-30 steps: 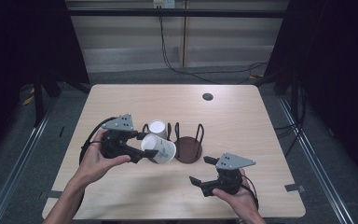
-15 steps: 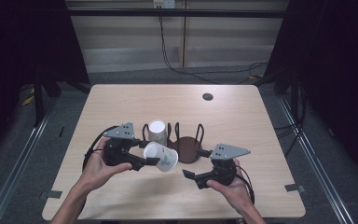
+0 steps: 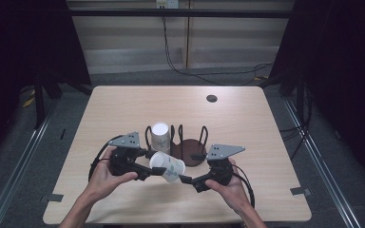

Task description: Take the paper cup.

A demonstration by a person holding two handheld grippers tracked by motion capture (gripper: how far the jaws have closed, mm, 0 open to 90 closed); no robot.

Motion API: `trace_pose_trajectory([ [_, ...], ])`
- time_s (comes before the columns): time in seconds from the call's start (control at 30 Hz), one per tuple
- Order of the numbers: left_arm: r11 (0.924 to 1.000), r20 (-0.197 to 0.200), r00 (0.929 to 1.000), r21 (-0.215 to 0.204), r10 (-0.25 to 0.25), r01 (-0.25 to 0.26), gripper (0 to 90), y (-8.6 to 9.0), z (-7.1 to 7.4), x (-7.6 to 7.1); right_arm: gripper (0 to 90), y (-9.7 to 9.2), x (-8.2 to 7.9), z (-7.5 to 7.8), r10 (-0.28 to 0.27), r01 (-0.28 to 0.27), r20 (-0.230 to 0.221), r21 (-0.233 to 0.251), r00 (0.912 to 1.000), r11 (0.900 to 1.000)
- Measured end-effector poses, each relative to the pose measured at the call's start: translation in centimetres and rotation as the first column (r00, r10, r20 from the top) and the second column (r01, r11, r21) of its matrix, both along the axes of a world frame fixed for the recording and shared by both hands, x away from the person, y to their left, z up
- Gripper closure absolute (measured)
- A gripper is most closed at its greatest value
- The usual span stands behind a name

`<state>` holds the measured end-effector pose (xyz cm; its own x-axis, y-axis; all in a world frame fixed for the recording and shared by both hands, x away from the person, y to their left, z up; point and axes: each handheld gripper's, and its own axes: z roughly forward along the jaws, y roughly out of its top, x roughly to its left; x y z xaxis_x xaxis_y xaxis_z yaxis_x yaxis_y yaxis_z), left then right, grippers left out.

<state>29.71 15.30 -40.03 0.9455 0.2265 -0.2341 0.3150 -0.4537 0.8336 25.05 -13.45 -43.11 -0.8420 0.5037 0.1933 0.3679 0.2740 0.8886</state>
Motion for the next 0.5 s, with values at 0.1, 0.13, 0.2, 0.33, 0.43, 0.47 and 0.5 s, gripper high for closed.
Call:
trace_pose_trajectory([
  [0.1, 0.9997, -0.003, 0.9998, 0.012, -0.021, 0.021, 36.2, -0.2, -0.1, -0.3, 13.5, 0.3, -0.2, -0.2, 0.035, -0.035, 0.001, 0.003, 0.9994, 0.9994],
  [0.13, 0.9997, -0.003, 0.9997, 0.012, -0.023, 0.023, 36.2, -0.3, -0.1, -0.3, 13.5, 0.4, -0.2, -0.3, 0.037, -0.037, 0.004, 0.002, 0.9993, 0.9993],
  [0.2, 0.9999, -0.001, 1.0000, 0.014, -0.009, 0.009, 36.1, -0.2, -0.1, -0.4, 13.5, 0.5, -0.3, -0.6, 0.044, -0.044, 0.000, 0.007, 0.9990, 0.9990],
  [0.33, 0.9995, 0.003, 0.9999, 0.026, -0.015, 0.015, 36.1, -0.1, -0.3, -0.5, 13.5, 0.7, -0.3, -0.9, 0.048, -0.048, 0.001, 0.008, 0.9989, 0.9988],
  [0.43, 0.9996, -0.006, 0.9998, 0.021, -0.017, 0.017, 36.2, -0.2, -0.3, -0.6, 13.5, 0.8, -0.1, -1.1, 0.040, -0.040, -0.005, 0.040, 0.9992, 0.9984],
  [0.47, 0.9996, -0.012, 0.9997, 0.019, -0.023, 0.023, 36.2, -0.2, -0.4, -0.6, 13.5, 0.9, -0.1, -1.2, 0.039, -0.039, -0.001, 0.036, 0.9992, 0.9986],
  [0.5, 0.9996, -0.013, 0.9996, 0.017, -0.024, 0.025, 36.2, -0.2, -0.4, -0.6, 13.5, 1.1, -0.2, -1.2, 0.046, -0.046, 0.001, 0.034, 0.9990, 0.9984],
])
